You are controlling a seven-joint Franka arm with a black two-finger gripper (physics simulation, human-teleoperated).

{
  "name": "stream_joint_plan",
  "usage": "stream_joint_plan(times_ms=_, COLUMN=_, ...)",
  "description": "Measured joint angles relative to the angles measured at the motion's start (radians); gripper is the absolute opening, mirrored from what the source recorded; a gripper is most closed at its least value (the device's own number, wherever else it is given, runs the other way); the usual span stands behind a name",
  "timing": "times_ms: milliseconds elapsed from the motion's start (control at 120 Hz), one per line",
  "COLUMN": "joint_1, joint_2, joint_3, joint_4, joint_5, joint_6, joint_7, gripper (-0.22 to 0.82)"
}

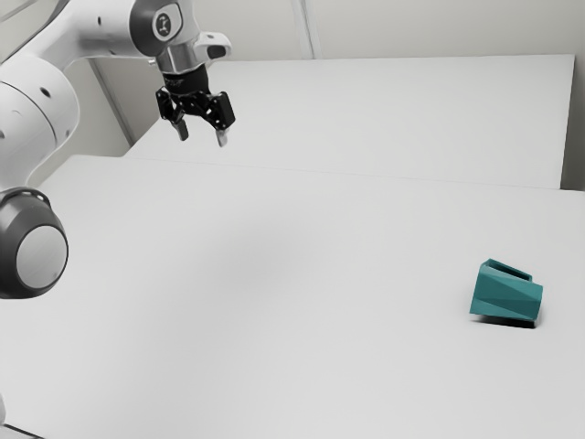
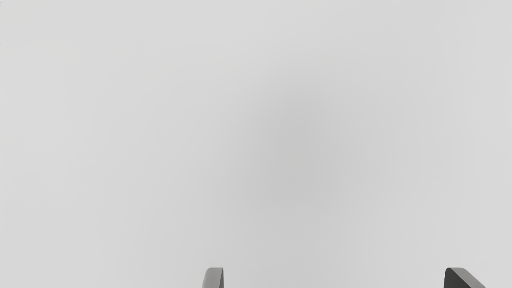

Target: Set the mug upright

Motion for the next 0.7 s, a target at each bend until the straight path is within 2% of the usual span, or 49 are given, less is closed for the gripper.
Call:
stream_joint_plan(times_ms=225, joint_1=-0.016, joint_2=-0.032, joint_3=-0.006, joint_4=-0.033, joint_5=-0.008, joint_6=0.005, joint_7=-0.01, gripper=0.6)
stream_joint_plan(times_ms=333, joint_1=-0.063, joint_2=-0.099, joint_3=-0.015, joint_4=-0.178, joint_5=-0.101, joint_6=0.045, joint_7=-0.016, gripper=0.6)
stream_joint_plan(times_ms=492, joint_1=-0.157, joint_2=-0.181, joint_3=-0.018, joint_4=-0.428, joint_5=-0.271, joint_6=0.181, joint_7=-0.022, gripper=0.6)
stream_joint_plan(times_ms=700, joint_1=-0.231, joint_2=-0.205, joint_3=-0.036, joint_4=-0.619, joint_5=-0.531, joint_6=0.352, joint_7=-0.011, gripper=0.6)
